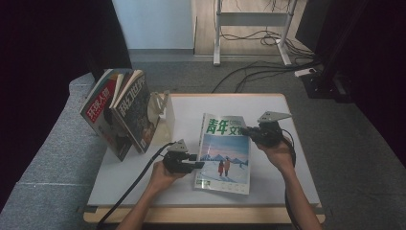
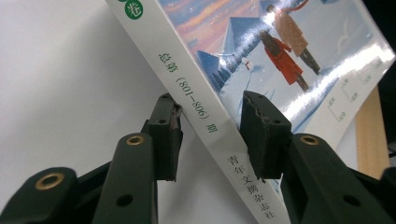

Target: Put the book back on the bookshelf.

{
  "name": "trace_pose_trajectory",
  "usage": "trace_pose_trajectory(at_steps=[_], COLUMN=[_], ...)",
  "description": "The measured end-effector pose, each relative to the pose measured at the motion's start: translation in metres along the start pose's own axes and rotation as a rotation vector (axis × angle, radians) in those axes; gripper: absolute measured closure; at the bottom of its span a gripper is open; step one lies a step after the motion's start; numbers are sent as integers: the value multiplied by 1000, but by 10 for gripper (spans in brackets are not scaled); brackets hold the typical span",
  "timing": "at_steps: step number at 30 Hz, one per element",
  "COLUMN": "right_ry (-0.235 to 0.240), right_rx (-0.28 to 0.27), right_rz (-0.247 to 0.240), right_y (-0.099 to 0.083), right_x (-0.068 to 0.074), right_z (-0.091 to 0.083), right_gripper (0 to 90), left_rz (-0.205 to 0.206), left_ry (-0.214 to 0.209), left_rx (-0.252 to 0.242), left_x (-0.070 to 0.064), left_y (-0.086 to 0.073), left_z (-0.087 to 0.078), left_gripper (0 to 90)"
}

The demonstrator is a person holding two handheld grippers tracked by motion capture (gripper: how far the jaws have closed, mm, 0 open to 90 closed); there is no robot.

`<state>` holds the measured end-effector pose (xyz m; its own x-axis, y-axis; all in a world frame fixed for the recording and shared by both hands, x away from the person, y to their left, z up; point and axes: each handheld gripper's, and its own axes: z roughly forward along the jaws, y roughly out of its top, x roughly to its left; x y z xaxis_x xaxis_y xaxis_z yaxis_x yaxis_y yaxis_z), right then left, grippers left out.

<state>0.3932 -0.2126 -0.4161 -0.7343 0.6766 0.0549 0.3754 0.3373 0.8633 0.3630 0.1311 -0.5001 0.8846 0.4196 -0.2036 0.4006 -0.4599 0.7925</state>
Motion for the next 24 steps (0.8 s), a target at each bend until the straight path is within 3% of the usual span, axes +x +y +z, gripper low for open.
trace_pose_trajectory(at_steps=[7, 15, 22, 24], right_ry=[22, -19, -41, -32], right_rx=[21, 21, -21, -28], right_rz=[13, 5, 4, -2], right_y=[0, 1, 24, 28], right_x=[1, 1, -4, -2], right_z=[6, 11, 6, 5], right_gripper=[810, 857, 857, 856], left_rz=[-17, -31, -18, -7], left_ry=[-13, -28, 39, 45], left_rx=[-8, -28, -99, -93], left_x=[0, 9, 22, 22], left_y=[-6, -2, 9, 6], left_z=[-5, -5, -7, -9], left_gripper=[599, 610, 647, 649])
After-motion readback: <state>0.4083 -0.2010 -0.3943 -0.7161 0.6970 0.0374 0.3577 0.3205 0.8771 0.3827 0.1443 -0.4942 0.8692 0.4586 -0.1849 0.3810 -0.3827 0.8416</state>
